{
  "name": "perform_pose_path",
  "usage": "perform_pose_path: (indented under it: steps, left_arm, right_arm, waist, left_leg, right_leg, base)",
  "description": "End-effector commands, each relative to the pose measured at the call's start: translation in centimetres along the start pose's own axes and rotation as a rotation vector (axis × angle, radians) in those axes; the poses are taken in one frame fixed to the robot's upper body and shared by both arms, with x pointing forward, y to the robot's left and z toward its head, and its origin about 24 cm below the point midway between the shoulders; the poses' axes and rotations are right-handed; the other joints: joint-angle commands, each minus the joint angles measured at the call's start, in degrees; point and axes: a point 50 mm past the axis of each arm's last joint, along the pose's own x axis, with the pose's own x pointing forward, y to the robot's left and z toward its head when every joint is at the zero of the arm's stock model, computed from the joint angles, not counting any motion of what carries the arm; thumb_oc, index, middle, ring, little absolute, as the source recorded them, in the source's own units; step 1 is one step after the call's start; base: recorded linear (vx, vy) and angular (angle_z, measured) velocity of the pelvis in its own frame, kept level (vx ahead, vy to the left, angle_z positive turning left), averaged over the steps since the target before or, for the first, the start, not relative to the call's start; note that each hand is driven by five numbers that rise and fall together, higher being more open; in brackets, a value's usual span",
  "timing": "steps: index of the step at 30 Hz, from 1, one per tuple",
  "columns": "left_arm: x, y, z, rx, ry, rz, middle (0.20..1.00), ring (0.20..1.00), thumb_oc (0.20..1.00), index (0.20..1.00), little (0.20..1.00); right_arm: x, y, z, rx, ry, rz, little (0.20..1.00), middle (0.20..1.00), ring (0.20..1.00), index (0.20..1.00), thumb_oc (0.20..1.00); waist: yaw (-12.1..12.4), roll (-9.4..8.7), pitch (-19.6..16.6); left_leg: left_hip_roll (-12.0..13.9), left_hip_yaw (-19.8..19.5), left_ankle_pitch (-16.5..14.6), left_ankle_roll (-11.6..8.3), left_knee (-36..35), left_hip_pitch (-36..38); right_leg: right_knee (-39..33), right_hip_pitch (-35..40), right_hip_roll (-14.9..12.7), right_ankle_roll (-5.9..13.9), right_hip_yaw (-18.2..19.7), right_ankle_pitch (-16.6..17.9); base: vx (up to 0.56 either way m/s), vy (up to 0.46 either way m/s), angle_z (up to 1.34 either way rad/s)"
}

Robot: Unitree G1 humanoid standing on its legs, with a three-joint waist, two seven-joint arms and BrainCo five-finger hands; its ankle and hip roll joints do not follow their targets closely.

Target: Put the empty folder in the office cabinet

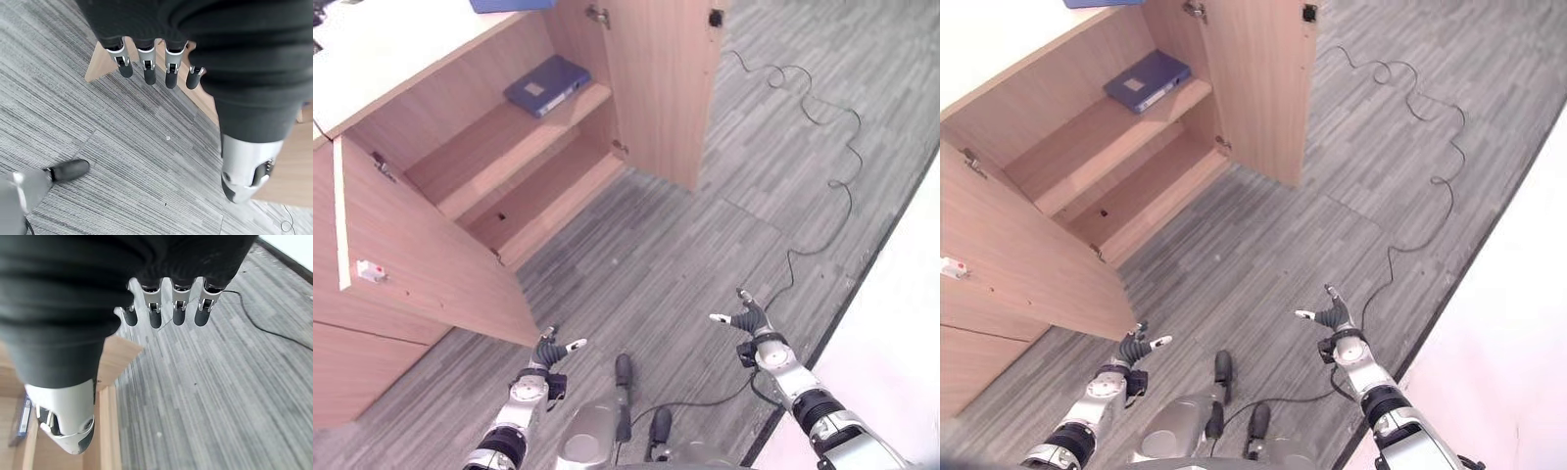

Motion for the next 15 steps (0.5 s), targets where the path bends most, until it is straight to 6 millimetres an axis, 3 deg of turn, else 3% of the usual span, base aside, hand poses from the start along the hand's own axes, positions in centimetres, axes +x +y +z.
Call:
perform_pose_path:
  steps: [1, 4, 6, 9, 14, 15]
  left_arm:
    - [0.4, -0.3, 1.8, 0.044, -0.072, -0.024, 1.0, 1.0, 1.0, 1.0, 1.0]
    - [0.6, 0.2, 2.6, 0.051, -0.094, -0.02, 1.0, 1.0, 1.0, 1.0, 1.0]
    - [0.7, 0.4, 3.2, 0.052, -0.111, -0.014, 1.0, 1.0, 1.0, 1.0, 1.0]
    - [0.9, 0.7, 3.7, 0.062, -0.125, -0.006, 1.0, 1.0, 1.0, 1.0, 1.0]
    - [0.9, 0.7, 4.1, 0.074, -0.139, -0.004, 1.0, 1.0, 1.0, 1.0, 1.0]
    - [1.1, 0.9, 4.3, 0.075, -0.143, 0.001, 1.0, 1.0, 1.0, 1.0, 1.0]
  right_arm:
    - [0.2, -0.2, 2.1, -0.019, -0.099, -0.009, 1.0, 1.0, 1.0, 1.0, 1.0]
    - [0.3, 0.4, 2.6, 0.0, -0.11, 0.004, 1.0, 1.0, 1.0, 1.0, 1.0]
    - [0.5, 0.6, 3.4, 0.005, -0.129, 0.006, 1.0, 1.0, 1.0, 1.0, 1.0]
    - [0.6, 0.9, 4.0, 0.032, -0.137, 0.007, 1.0, 1.0, 1.0, 1.0, 1.0]
    - [0.5, 0.6, 3.3, 0.047, -0.112, -0.006, 1.0, 1.0, 1.0, 1.0, 1.0]
    - [0.4, 0.3, 2.7, 0.055, -0.089, -0.019, 1.0, 1.0, 1.0, 1.0, 1.0]
  waist:
    - [0.9, 0.94, -2.5]
    - [1.7, 1.03, -1.6]
    - [1.1, 1.86, 0.3]
    - [0.7, 2.86, 1.4]
    - [-1.8, 2.72, 0.7]
    - [-3.7, 2.11, 0.5]
  left_leg:
    - [1.0, -3.1, -6.6, 1.29, 2.5, 5.7]
    - [1.4, -3.9, -8.0, 2.78, 1.0, 8.9]
    - [2.2, -4.0, -8.4, 4.19, 1.1, 10.2]
    - [3.3, -5.2, -9.2, 4.48, 1.1, 12.0]
    - [2.5, -8.1, -10.1, 2.83, -2.1, 16.0]
    - [1.7, -10.0, -10.8, 1.7, -4.4, 18.2]
  right_leg:
    - [5.7, 0.9, -9.7, 9.17, 0.4, -0.6]
    - [17.4, -2.9, -10.9, 10.35, 0.7, -0.7]
    - [29.4, -9.2, -12.2, 11.75, 1.4, 3.0]
    - [35.1, -14.1, -14.2, 11.99, 2.0, 5.6]
    - [23.8, -16.1, -13.8, 11.18, 3.1, 4.3]
    - [12.6, -16.6, -13.6, 12.25, 4.8, 6.7]
  base:
    - [0.19, 0.061, 0.12]
    - [0.13, 0.087, 0.25]
    - [0.05, 0.089, 0.3]
    - [0.12, 0.014, 0.4]
    - [0.23, -0.062, 0.37]
    - [0.33, -0.141, 0.37]
